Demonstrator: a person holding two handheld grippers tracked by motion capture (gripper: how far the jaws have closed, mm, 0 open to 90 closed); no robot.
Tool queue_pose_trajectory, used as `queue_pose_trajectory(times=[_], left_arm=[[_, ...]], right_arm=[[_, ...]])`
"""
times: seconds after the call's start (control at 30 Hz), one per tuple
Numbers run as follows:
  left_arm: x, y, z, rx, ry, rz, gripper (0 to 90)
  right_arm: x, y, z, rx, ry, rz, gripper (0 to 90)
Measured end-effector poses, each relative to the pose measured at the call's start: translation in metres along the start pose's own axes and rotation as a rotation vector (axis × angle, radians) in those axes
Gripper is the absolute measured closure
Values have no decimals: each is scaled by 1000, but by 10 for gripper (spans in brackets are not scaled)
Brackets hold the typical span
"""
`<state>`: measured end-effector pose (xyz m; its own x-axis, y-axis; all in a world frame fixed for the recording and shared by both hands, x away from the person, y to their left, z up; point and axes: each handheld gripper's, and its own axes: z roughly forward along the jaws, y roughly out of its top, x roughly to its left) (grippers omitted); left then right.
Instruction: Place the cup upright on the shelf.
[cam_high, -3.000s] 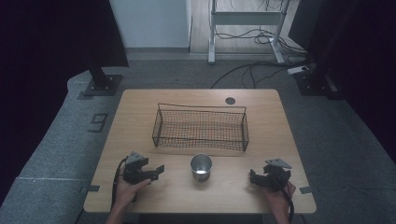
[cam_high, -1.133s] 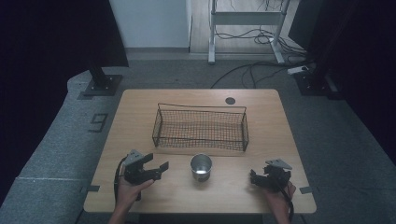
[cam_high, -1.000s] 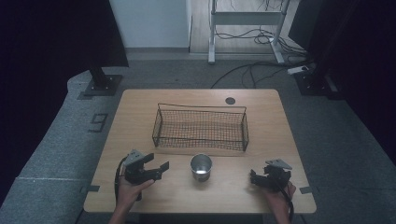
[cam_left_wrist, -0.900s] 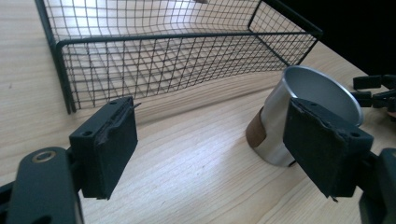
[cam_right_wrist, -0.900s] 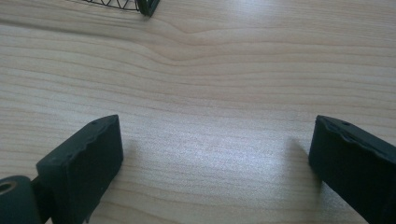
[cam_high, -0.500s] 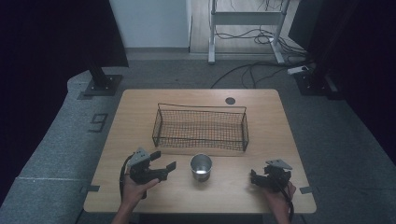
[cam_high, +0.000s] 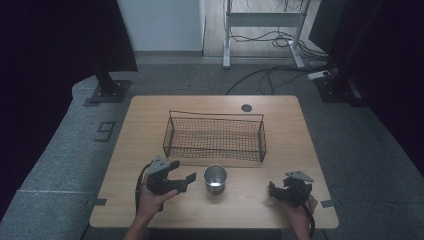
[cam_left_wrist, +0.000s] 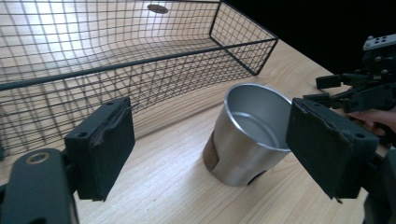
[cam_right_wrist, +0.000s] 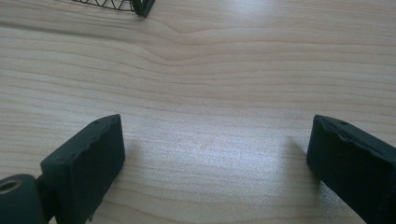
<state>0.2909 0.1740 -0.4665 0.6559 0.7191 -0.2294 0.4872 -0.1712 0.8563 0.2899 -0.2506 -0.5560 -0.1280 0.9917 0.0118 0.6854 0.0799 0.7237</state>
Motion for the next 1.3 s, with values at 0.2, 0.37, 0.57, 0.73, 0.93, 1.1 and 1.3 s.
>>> queue_pose_trajectory(times=[0.2,0.37,0.57,0.73,0.93,1.1,1.3], left_arm=[[-7,6,5,12,-14,7,149],[-9,10,11,19,-11,-6,121],[-13,10,17,35,-8,-11,85],[-16,10,22,39,-13,-22,57],[-21,13,29,58,-23,-14,43],[-24,13,33,70,-21,-13,30],[-30,13,42,92,-29,0,27]], right_arm=[[0,0,0,0,-2,3,43],[-1,0,0,0,-2,4,44],[-1,0,0,-1,-4,6,48],[-1,0,0,-2,-6,7,48],[-1,0,0,-2,-8,9,51],[-1,0,0,-3,-9,9,51],[-1,0,0,-3,-9,9,53]])
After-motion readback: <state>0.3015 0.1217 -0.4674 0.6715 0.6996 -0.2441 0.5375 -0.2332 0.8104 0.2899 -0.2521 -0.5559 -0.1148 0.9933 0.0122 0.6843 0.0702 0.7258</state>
